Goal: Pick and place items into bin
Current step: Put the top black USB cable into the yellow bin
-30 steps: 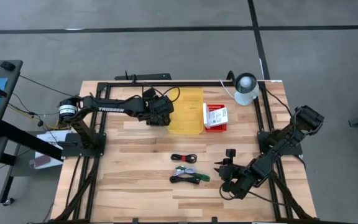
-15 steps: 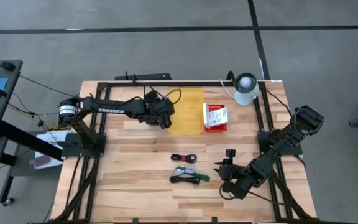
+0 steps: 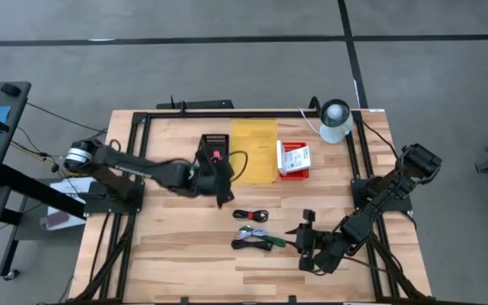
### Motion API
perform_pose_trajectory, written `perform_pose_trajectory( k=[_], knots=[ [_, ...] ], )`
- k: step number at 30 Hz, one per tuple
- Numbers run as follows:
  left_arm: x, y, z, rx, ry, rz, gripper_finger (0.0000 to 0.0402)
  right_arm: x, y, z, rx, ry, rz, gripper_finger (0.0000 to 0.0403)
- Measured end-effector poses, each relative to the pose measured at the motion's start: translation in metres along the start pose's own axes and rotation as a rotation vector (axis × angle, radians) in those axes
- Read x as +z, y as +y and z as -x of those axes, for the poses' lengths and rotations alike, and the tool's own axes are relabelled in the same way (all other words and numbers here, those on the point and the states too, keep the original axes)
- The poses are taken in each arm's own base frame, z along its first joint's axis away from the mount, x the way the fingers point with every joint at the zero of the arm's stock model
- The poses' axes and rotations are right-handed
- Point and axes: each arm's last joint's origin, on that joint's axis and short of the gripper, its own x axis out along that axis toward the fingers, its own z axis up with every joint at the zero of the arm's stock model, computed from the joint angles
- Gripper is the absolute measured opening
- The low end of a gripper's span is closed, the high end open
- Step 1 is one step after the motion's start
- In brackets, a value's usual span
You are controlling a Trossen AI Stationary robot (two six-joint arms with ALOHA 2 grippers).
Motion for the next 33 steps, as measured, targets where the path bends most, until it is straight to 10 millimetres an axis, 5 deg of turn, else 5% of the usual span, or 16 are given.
perform_pose_trajectory(
  k=[8, 15, 22, 33],
  knots=[
    [-0.017, -0.030, 0.044, 0.090, -0.107, -0.042, 0.0173, 0.010, -0.008, -0.009, -0.017, -0.033, -0.068, 0.0107],
    [-0.064, -0.039, 0.056, 0.112, -0.154, -0.013, 0.0173, 0.021, -0.022, -0.022, -0.050, -0.051, -0.140, 0.0107],
    [-0.100, -0.054, 0.066, -0.053, -0.217, 0.002, 0.0173, 0.026, -0.040, -0.034, -0.100, -0.024, -0.176, 0.0107],
    [-0.085, -0.074, 0.072, -0.356, -0.354, -0.242, 0.0173, 0.019, -0.051, -0.038, -0.118, 0.090, -0.136, 0.0107]
  ],
)
